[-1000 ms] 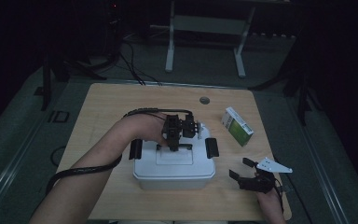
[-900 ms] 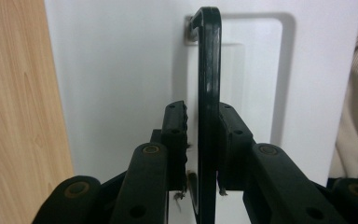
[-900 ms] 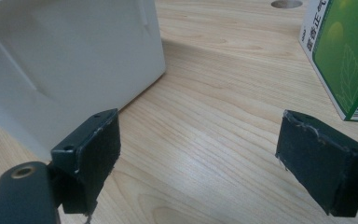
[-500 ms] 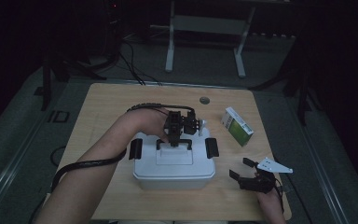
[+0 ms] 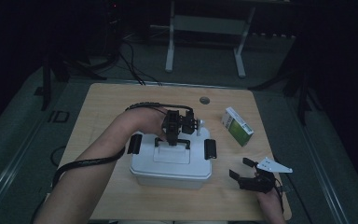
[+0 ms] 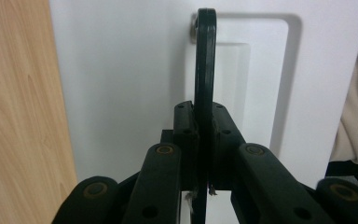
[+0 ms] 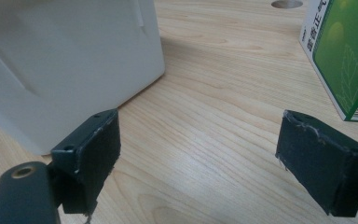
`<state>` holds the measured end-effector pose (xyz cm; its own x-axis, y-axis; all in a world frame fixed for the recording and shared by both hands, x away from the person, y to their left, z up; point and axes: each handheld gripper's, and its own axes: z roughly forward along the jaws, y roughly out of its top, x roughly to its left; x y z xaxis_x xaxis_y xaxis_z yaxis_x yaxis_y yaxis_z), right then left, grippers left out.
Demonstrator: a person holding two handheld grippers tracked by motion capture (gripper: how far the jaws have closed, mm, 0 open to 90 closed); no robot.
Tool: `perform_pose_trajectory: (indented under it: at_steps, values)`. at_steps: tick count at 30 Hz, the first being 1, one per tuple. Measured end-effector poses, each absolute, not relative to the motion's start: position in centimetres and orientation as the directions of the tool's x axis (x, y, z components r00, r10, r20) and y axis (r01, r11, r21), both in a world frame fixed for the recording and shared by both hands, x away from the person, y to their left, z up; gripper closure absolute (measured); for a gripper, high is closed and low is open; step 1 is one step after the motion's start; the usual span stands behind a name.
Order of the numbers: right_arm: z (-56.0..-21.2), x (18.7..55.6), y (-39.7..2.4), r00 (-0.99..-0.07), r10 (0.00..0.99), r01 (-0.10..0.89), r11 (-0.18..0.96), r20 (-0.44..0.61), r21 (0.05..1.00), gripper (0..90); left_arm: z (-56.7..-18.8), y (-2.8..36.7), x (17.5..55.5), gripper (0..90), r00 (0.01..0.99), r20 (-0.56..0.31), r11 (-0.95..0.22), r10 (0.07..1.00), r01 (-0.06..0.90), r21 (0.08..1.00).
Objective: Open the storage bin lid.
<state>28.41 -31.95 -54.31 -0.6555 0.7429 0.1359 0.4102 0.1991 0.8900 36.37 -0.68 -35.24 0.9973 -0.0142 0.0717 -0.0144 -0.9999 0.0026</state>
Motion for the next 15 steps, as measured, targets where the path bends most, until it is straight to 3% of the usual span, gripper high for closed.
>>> perform_pose_trajectory:
  at_steps: [15]
  values:
    - [-54.3, 28.4, -32.0, -0.655, 0.744, 0.411, 0.201, 0.134, 0.889, 13.3, -34.0, -0.2, 36.4, 84.1, 0.998, 0.061, -0.999, 0.022, 0.02, 0.031]
